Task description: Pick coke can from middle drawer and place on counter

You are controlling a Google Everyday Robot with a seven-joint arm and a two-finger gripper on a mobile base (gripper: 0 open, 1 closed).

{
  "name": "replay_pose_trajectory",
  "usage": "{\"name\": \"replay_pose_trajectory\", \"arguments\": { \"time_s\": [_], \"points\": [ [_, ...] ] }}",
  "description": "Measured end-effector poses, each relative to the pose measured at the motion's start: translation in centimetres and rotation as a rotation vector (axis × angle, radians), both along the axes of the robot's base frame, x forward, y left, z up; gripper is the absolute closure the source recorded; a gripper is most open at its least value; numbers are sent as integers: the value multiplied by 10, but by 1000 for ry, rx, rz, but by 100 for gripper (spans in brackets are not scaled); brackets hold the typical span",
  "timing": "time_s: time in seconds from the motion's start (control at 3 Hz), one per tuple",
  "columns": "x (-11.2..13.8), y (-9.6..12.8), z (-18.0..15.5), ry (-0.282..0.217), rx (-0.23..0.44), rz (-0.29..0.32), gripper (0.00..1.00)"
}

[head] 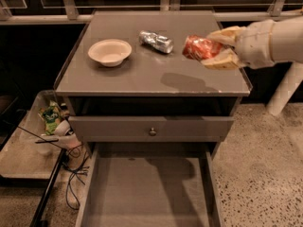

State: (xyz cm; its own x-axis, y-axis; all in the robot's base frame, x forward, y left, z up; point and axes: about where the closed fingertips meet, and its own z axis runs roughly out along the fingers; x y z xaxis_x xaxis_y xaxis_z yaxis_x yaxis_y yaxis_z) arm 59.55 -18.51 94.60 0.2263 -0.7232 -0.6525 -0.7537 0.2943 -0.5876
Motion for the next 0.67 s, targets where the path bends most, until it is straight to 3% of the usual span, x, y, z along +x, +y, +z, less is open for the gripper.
{"name": "replay_pose_trajectory", "arguments": {
  "time_s": [0.67],
  "points": [
    [77,16,-13,72,0,-27,100]
  ]
}}
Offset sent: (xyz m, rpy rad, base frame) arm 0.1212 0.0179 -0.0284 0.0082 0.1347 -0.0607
